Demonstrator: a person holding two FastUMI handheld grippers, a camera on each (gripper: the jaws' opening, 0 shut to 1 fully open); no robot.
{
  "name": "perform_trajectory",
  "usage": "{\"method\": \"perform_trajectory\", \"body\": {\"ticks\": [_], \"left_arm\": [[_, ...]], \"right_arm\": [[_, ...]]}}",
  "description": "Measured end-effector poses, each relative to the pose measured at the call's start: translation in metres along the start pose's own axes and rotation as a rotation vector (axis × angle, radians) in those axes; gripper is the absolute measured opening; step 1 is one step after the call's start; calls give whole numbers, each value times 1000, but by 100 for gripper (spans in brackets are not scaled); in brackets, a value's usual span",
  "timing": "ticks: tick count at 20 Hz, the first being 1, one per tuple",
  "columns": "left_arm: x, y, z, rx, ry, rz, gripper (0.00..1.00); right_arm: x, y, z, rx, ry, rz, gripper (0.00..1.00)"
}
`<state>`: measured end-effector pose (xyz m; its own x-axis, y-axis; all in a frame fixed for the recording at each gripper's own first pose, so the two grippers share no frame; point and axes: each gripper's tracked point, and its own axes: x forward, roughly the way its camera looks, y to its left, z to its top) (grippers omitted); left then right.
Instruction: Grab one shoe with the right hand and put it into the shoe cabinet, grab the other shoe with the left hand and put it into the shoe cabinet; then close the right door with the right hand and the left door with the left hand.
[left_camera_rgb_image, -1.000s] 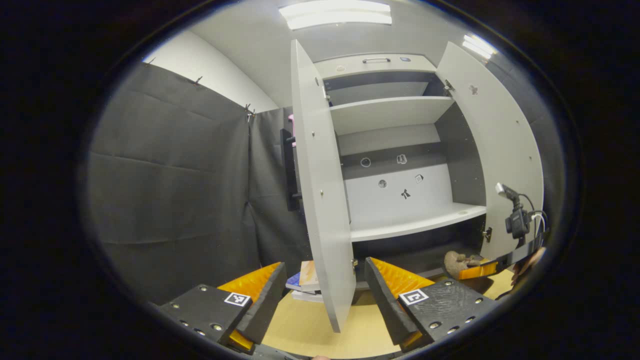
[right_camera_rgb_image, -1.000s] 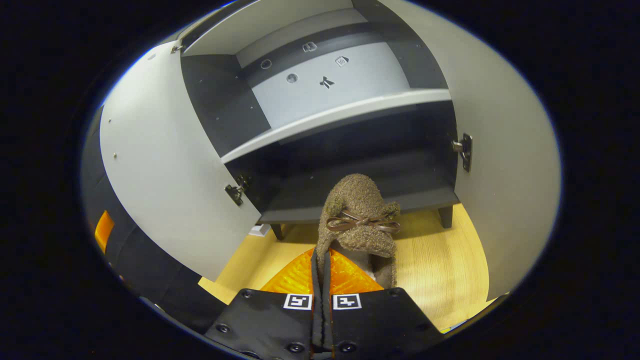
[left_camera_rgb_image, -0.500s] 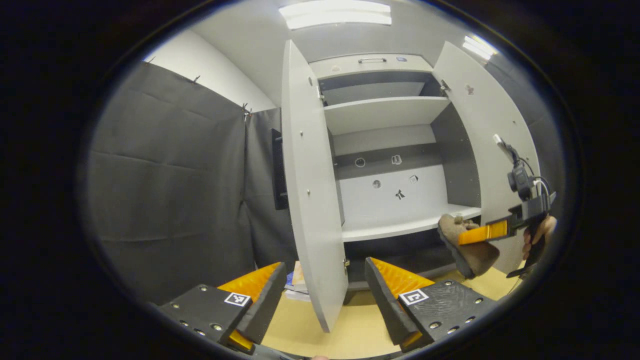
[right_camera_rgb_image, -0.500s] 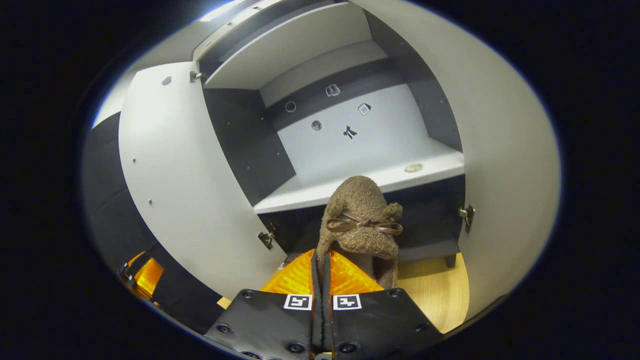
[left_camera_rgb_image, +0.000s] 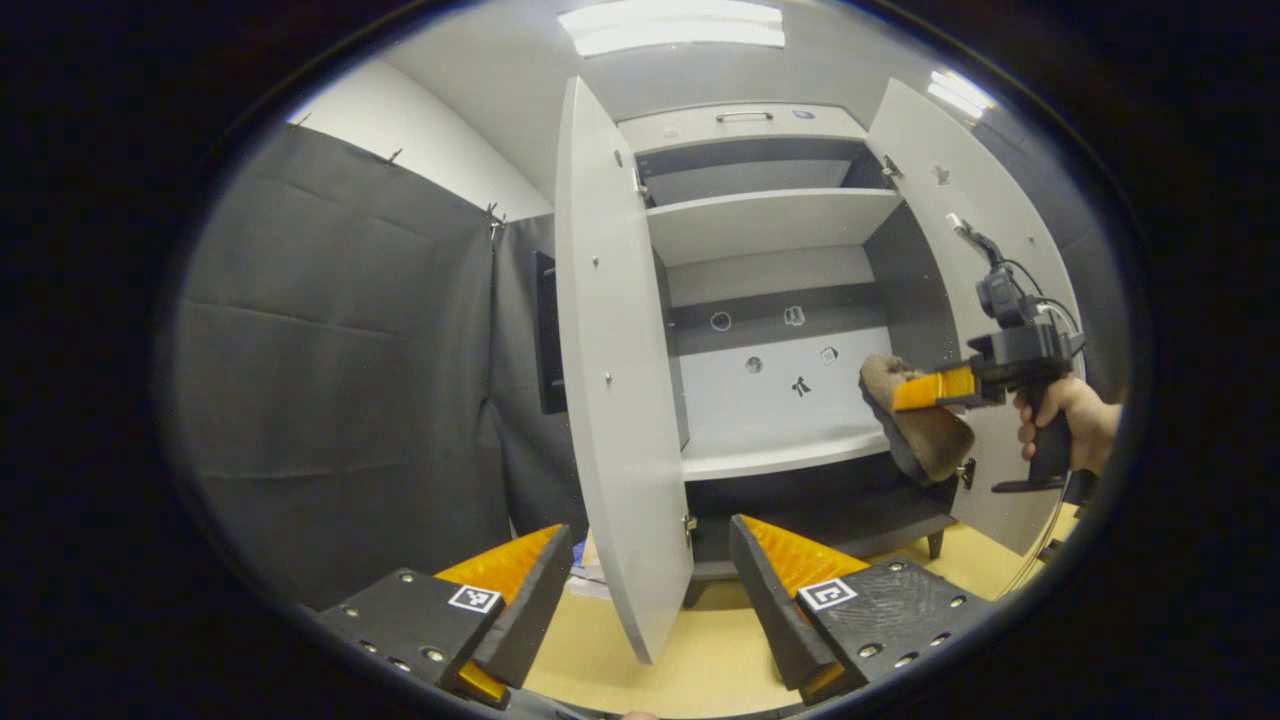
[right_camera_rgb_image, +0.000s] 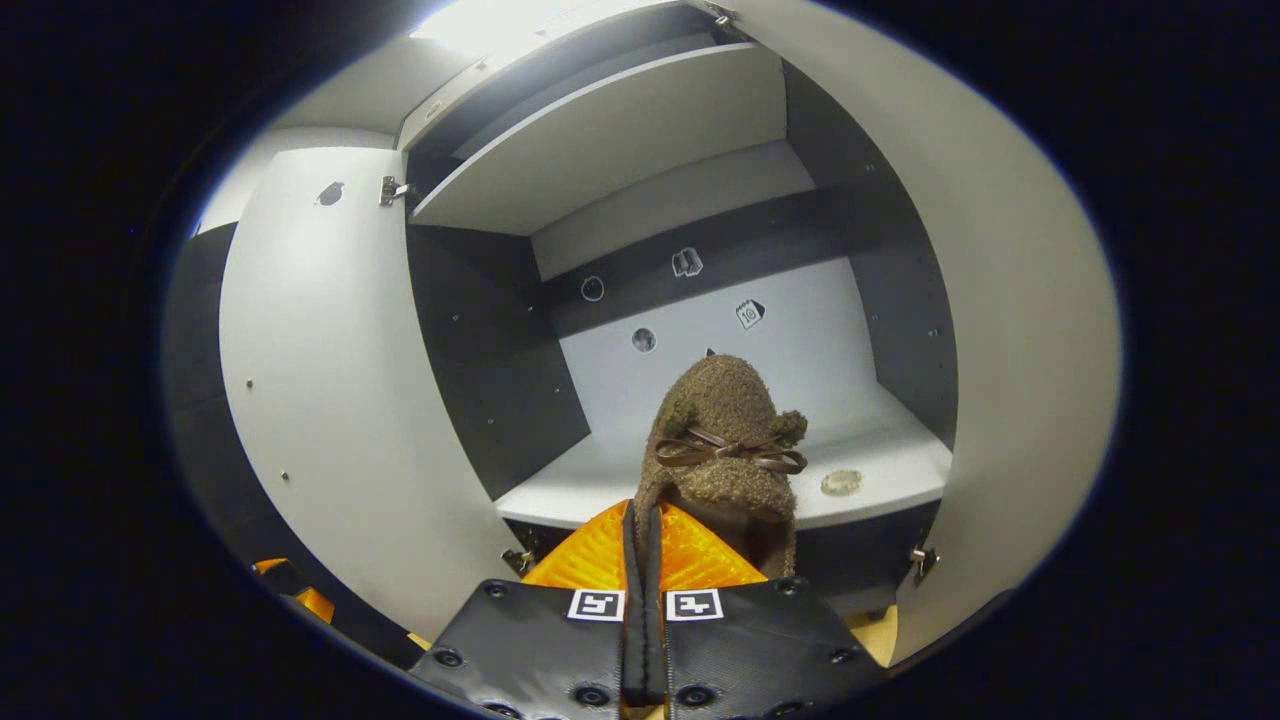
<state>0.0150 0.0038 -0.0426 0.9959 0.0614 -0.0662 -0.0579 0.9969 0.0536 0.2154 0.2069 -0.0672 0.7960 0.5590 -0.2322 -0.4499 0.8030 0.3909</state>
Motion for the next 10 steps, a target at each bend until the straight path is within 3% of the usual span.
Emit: {"method": "perform_trajectory", "body": {"ticks": [5,7,8,9,10], "left_arm": [[4,7,-5,-8,17,26,92],[6,7,-7,-12,24,28,92],[7,7,-7,-13,28,29,92],[8,7,-8,-13,30,29,99],[8,7,-8,-11,32,29,99]], "right_arm": [[48,-24,50,-49,-78,-64,0],[66,-39,56,-64,-71,-107,5],[75,-47,56,-70,-59,-132,1],[84,-56,56,-75,-50,-156,1],[91,-65,56,-76,-42,-179,1]]}}
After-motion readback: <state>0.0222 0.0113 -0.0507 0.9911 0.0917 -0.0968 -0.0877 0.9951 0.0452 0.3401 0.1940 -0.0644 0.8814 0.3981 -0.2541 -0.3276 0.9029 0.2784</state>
